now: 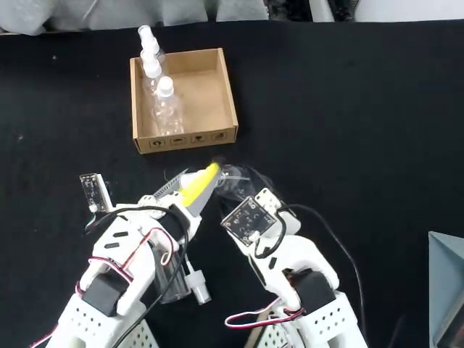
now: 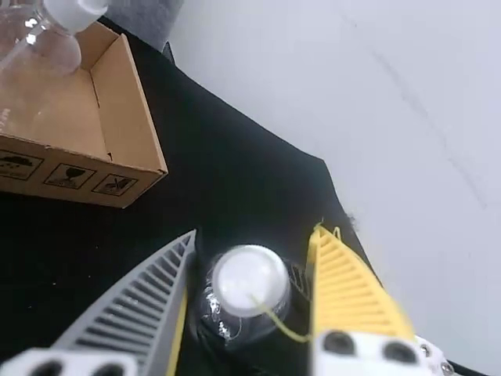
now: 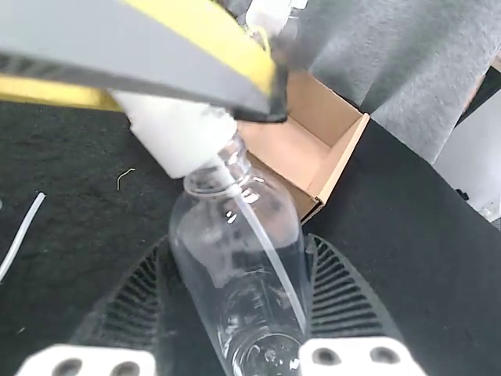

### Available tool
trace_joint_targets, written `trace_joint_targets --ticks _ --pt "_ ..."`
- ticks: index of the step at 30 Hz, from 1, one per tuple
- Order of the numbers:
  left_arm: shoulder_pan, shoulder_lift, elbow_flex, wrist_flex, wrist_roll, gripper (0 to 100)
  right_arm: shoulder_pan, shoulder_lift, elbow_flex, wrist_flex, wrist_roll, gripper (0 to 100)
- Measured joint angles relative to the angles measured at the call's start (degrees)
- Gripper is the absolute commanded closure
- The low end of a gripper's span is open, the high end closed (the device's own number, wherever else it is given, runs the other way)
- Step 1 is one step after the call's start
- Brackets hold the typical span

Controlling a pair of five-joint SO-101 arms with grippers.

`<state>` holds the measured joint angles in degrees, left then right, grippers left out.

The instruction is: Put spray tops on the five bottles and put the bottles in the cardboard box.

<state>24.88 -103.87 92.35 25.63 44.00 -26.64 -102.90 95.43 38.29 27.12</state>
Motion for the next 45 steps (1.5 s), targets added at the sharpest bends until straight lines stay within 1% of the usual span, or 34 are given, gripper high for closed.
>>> trace_joint_targets --ticks 12,14,15,16,18,21,26,31,36,42,45 --pt "0.00 0.00 -1.93 0.44 0.00 79 0.00 0.00 0.00 0.00 -0.09 92.3" --pt "-0.35 0.00 -2.29 0.44 0.00 79 0.00 0.00 0.00 0.00 -1.41 92.3" --pt "-1.05 0.00 -2.90 0.44 0.35 79 0.00 0.00 0.00 0.00 -2.73 92.3" --pt "-2.20 0.00 -3.60 0.44 1.14 79 0.00 0.00 0.00 -0.97 -5.63 92.3" --pt "-5.10 0.00 -5.10 0.44 2.64 79 0.00 0.00 0.00 -1.14 -6.24 92.3" --pt "-6.86 0.00 -5.80 0.44 3.25 79 0.00 0.00 0.00 -1.85 -8.26 92.3" --pt "-9.41 0.00 -5.80 0.44 3.78 79 0.00 0.00 0.00 -1.85 -8.97 92.0" --pt "-13.36 0.00 -5.80 0.44 4.92 79 0.00 0.00 0.00 -3.52 -14.77 92.0" --pt "-14.68 0.00 -5.80 0.44 5.01 79 0.00 0.00 0.00 -5.54 -16.44 92.0" --pt "-14.51 0.00 -5.71 0.44 -0.79 79 0.00 0.00 0.00 -5.54 -16.62 92.0" --pt "-11.60 0.00 -4.75 0.44 -2.46 79 0.00 0.00 0.00 -5.54 -16.62 92.0"
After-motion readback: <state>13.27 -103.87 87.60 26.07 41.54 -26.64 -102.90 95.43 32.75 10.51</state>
